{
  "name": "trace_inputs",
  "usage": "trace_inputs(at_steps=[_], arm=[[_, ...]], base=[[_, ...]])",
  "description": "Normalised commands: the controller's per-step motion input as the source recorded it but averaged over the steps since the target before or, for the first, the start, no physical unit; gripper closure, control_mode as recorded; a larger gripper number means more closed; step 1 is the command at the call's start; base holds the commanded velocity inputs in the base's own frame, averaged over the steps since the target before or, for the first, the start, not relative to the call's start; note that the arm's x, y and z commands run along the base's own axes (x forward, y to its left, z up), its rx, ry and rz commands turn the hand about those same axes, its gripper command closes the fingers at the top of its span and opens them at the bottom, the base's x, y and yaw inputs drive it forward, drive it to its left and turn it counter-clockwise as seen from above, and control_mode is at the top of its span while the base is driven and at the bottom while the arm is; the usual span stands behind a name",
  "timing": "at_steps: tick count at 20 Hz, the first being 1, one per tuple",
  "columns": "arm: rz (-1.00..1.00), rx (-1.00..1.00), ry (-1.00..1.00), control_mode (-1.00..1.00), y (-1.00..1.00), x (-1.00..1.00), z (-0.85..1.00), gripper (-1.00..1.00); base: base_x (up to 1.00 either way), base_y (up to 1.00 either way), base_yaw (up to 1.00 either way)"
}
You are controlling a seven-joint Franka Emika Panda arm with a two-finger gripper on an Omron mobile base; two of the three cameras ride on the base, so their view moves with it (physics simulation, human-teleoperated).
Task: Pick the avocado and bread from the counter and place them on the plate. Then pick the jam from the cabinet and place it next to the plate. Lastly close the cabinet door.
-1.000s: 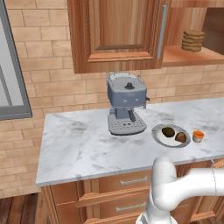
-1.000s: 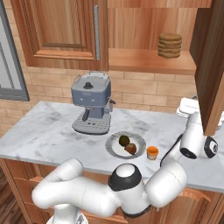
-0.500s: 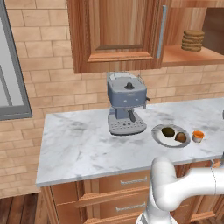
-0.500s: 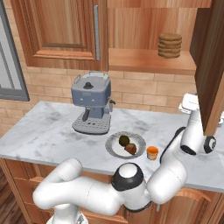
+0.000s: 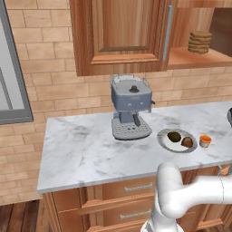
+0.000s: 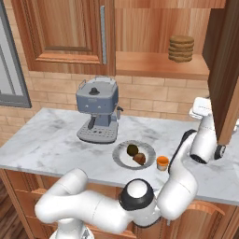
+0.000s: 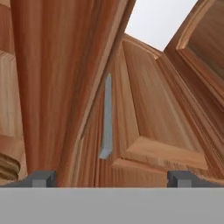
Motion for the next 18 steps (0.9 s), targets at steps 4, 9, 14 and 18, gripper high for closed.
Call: trace_inputs(at_steps=[4,9,14,18], arm=[[0.01,-0.28,-0.34,-1.00,0.00,-0.50,0.21,-1.00],[0.00,-0.44,-0.38,-1.00,0.00,-0.47,0.19,-1.00],[-0.01,-0.46,-0.33,-1.00,0.00,-0.52,0.23,-1.00],[-0.16,-0.35,-0.09,-1.00,0.09,-0.38,0.49,-1.00]], base=[[0.00,0.00,0.00],[0.00,0.00,0.00],[0.00,0.00,0.00],[0.00,0.00,0.00]])
